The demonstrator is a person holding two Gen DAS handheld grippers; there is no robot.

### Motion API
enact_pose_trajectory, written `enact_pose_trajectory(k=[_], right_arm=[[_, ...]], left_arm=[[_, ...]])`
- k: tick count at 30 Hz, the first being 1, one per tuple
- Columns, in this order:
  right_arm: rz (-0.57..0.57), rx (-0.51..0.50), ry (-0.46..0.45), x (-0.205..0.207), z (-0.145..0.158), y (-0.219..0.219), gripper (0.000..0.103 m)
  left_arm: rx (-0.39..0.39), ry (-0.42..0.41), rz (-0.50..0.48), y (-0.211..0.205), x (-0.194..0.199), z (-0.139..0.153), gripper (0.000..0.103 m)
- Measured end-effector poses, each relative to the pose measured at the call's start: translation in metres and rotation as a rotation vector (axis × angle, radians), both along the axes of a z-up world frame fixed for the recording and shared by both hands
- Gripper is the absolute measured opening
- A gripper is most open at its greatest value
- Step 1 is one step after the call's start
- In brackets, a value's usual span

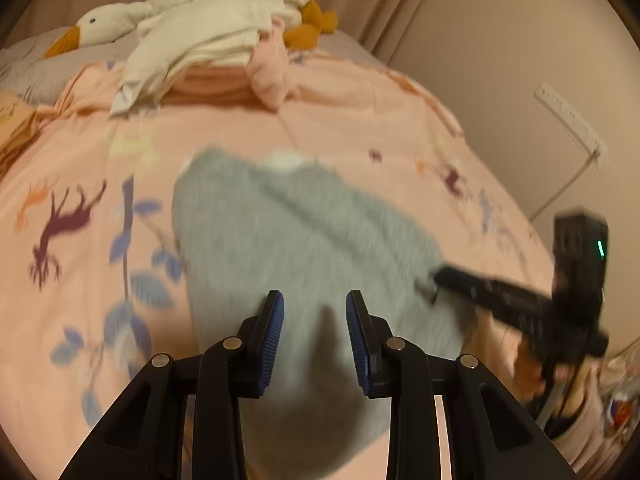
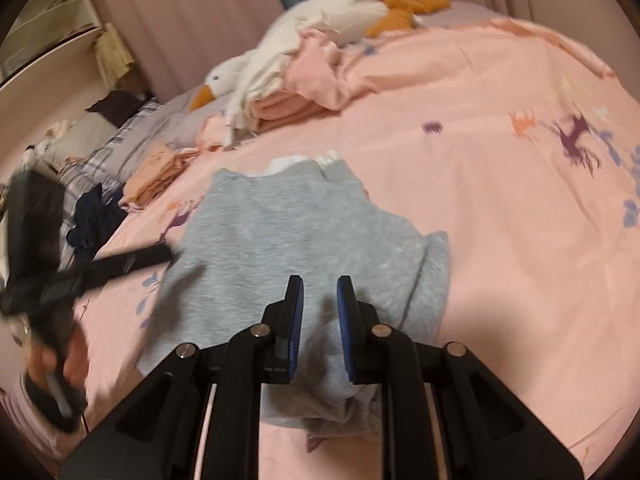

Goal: Fold small clothes

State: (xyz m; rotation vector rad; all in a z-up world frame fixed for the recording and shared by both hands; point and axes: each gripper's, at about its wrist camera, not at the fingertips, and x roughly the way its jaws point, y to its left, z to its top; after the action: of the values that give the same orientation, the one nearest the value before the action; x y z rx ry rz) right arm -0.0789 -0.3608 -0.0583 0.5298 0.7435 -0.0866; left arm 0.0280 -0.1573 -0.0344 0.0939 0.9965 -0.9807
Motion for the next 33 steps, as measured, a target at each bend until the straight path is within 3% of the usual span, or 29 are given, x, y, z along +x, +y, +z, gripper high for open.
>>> enact_pose_trajectory(k=[5,8,9,10,11,12,18,22,33], right_arm=[[-0.044,0.056,0.072,0.006,-0.028,-0.012,0.015],[-0.063,0.092,0.062,0.000,-0.020,-0.014,0.018],[-0.061,0.113,0.036,-0.009,-0.012,-0.014,0.022],[-0.063,0.132,0.014,-0.018,-0.007,-0.015,0.035],[-0.070,0.144,0.005,-0.024,-0.005,-0.017,0.052],[-0.081,0.166,-0.005,-0.034,-0.003,-0.021,0.056],[-0.149,0.337,0.007,-0.068,-0.023,-0.050,0.061],[-0.152,0.442,0.009,-0.072,-0.040,-0.057,0.067],[-0.088,0.459,0.024,-0.033,-0.048,-0.053,0.072]], left_arm=[[-0.035,0.081,0.042,0.011,0.002,-0.018,0.030],[-0.073,0.121,0.078,0.028,0.001,-0.008,0.030],[-0.080,0.137,0.089,0.034,0.002,-0.007,0.035],[-0.087,0.153,0.101,0.041,0.002,-0.006,0.040],[-0.098,0.169,0.114,0.049,0.002,-0.006,0.055],[-0.116,0.195,0.132,0.059,0.004,-0.007,0.066],[-0.201,0.361,0.204,0.095,0.015,-0.027,0.067],[-0.238,0.484,0.202,0.092,0.021,-0.048,0.067],[-0.271,0.544,0.164,0.056,0.040,-0.065,0.068]])
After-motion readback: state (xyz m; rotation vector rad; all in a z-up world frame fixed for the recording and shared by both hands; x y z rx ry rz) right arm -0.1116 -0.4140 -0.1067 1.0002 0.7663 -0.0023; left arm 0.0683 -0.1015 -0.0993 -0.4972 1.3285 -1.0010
